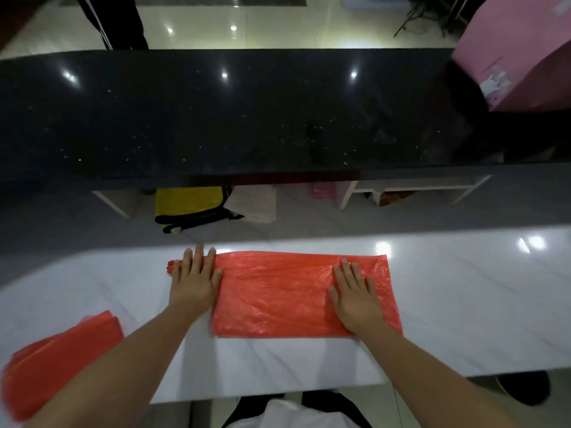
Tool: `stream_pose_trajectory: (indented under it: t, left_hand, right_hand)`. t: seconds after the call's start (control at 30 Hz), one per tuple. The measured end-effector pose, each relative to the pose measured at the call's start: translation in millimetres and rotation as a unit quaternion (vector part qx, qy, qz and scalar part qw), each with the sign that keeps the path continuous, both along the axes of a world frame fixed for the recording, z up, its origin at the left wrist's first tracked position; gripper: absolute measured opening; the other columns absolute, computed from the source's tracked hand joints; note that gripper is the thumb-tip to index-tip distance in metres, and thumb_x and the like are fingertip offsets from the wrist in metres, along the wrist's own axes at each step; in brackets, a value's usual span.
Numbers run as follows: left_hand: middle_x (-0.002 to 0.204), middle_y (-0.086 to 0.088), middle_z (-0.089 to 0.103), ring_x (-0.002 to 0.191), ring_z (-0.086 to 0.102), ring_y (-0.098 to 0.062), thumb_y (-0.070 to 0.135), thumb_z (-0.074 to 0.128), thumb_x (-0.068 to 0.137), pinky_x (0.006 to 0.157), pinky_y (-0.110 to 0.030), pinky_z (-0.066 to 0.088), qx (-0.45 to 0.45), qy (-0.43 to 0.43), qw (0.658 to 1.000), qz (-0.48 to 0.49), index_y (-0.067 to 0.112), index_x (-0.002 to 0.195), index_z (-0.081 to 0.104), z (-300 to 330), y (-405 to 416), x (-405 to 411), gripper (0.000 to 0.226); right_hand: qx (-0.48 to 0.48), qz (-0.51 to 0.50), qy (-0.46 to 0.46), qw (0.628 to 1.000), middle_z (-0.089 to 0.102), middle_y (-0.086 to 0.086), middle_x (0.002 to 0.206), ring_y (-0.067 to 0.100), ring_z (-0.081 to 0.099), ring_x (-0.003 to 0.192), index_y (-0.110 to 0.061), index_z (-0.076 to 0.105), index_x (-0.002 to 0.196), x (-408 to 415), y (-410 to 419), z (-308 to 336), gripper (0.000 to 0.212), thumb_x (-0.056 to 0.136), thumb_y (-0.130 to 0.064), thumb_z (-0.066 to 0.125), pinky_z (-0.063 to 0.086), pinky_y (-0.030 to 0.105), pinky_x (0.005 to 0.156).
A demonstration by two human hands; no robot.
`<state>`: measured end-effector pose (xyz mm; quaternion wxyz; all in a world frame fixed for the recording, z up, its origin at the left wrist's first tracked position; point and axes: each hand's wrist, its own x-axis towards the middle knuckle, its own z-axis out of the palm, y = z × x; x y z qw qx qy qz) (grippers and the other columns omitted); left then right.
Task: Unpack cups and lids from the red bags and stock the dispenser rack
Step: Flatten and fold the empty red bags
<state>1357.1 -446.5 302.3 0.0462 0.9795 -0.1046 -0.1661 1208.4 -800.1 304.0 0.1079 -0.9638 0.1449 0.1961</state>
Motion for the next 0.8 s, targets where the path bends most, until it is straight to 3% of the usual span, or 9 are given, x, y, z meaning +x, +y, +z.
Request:
stream_pose_trajectory:
  t: [0.1,0.2,0.3,0.37,0.53,0.6,0.67,0.73,0.8]
  left_hand:
    - [0.170,-0.005,0.001,0.156,-0.006,-0.029,0.059,0.015,0.103,0.124,-0.050,-0.007,-0.001,-0.004,1.000,0.020,0.029,0.162,0.009,3,10,3,0.067]
    - [0.165,-0.009,0.022,0.154,0.008,-0.032,0.060,0.023,0.103,0.123,-0.052,-0.005,-0.003,-0.028,0.999,0.027,0.024,0.158,0.026,6,17,4,0.067]
    - [0.137,-0.010,0.050,0.138,0.037,-0.033,0.063,0.032,0.098,0.122,-0.056,0.006,0.007,-0.068,0.998,0.012,0.021,0.140,0.050,9,24,6,0.063]
    - [0.123,-0.007,0.054,0.126,0.046,-0.030,0.064,0.041,0.096,0.122,-0.056,0.008,0.016,-0.072,0.997,0.015,0.024,0.130,0.055,10,25,8,0.055]
    - [0.113,-0.002,0.060,0.115,0.055,-0.026,0.066,0.047,0.092,0.119,-0.050,0.017,0.043,-0.043,0.998,0.031,0.025,0.116,0.059,18,21,16,0.049]
    - [0.108,0.000,0.060,0.105,0.060,-0.023,0.063,0.050,0.092,0.109,-0.046,0.033,0.037,-0.020,0.999,0.030,0.024,0.112,0.062,23,22,19,0.045]
    - [0.101,0.004,0.060,0.092,0.062,-0.021,0.060,0.054,0.089,0.087,-0.039,0.049,-0.004,0.021,0.998,0.055,0.026,0.107,0.064,30,26,25,0.041]
    - [0.094,0.008,0.063,0.086,0.062,-0.017,0.062,0.056,0.084,0.069,-0.032,0.050,-0.044,0.065,0.992,0.099,0.032,0.099,0.065,40,32,32,0.035]
    - [0.090,0.010,0.067,0.083,0.064,-0.015,0.064,0.057,0.083,0.065,-0.030,0.049,-0.098,0.090,0.982,0.133,0.035,0.092,0.065,48,43,39,0.031]
  right_hand:
    - [0.000,-0.047,-0.005,0.999,-0.013,0.001,0.169,0.021,-0.019,0.153,-0.020,-0.001,0.161,9,23,3,0.068,0.103,-0.054,0.010,-0.013,0.049,0.123]
    - [-0.007,0.012,-0.042,0.999,-0.011,0.002,0.169,0.019,-0.021,0.153,-0.019,0.002,0.162,22,56,8,0.067,0.104,-0.051,0.013,-0.017,0.046,0.121]
    - [0.033,0.095,-0.055,0.993,-0.012,-0.001,0.168,0.016,-0.022,0.152,-0.021,0.001,0.162,41,98,14,0.066,0.105,-0.048,0.019,-0.016,0.044,0.122]
    - [0.059,0.139,-0.047,0.987,-0.013,0.000,0.168,0.017,-0.021,0.152,-0.020,-0.001,0.162,54,128,17,0.066,0.106,-0.046,0.022,-0.014,0.044,0.123]
    - [0.079,0.211,-0.011,0.974,-0.014,0.001,0.169,0.019,-0.019,0.154,-0.019,0.001,0.162,76,185,16,0.063,0.106,-0.041,0.022,-0.011,0.047,0.124]
    - [0.074,0.219,0.000,0.973,-0.016,0.000,0.168,0.020,-0.020,0.153,-0.020,0.000,0.162,81,197,14,0.062,0.107,-0.041,0.019,-0.012,0.048,0.124]
    - [0.065,0.219,0.004,0.974,-0.018,-0.002,0.168,0.021,-0.022,0.153,-0.023,-0.002,0.162,84,202,11,0.060,0.107,-0.041,0.016,-0.013,0.049,0.123]
    - [0.057,0.222,0.005,0.973,-0.019,-0.003,0.167,0.021,-0.023,0.153,-0.027,-0.004,0.161,86,202,9,0.059,0.107,-0.043,0.013,-0.014,0.049,0.123]
    - [0.050,0.226,0.004,0.973,-0.020,-0.003,0.167,0.021,-0.024,0.152,-0.031,-0.006,0.161,86,202,8,0.059,0.107,-0.046,0.012,-0.016,0.048,0.122]
